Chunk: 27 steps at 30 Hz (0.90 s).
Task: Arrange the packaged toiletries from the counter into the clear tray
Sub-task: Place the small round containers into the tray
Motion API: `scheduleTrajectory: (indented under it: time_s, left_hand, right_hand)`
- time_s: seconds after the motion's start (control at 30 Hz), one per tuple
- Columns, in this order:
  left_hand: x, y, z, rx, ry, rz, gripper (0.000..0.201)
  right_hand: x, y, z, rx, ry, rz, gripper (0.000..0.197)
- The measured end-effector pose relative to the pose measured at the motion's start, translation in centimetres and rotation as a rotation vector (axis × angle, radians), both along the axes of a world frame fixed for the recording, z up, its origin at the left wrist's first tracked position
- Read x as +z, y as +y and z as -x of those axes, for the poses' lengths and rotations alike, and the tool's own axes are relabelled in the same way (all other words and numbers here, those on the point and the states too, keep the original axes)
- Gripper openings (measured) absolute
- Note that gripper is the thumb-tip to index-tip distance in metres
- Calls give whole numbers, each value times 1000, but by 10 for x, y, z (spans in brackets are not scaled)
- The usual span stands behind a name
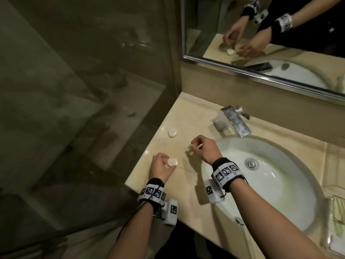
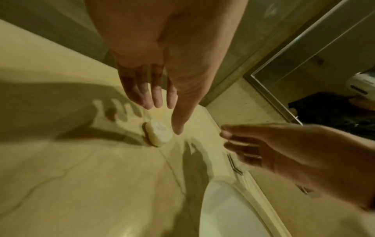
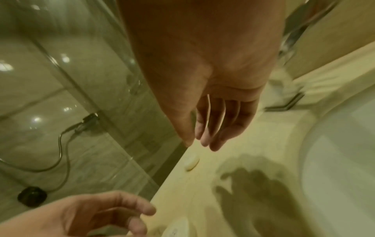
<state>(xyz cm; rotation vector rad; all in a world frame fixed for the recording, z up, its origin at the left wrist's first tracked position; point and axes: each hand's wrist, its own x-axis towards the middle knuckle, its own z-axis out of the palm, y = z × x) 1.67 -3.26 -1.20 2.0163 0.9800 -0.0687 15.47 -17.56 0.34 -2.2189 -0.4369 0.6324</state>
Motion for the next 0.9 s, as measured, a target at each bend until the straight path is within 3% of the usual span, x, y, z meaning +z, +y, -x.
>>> scheduleTrajectory:
  time_s: [0.13,0.4,0.53,0.73,0.9]
  left_hand:
    - [-18,12,-4,-53,-19,11,58]
    - [-39,27,-14,-174,-43,9,51]
    - [-44,30,-15,-250,-33,-8,50]
    - [-44,28,-13,-206,-66,-4,41]
    - [-29,17,-24,-157,-113,53,41]
  right_hand:
    - [-20,57,-7,87,-13,66,31]
    - [-43,107,-27,237,-240,190,60]
    - [-52,109,-29,323,-299,293,55]
    - [-61,89,-20,225,-263,183,33]
    - [-48,45,-17,69,-255,65,30]
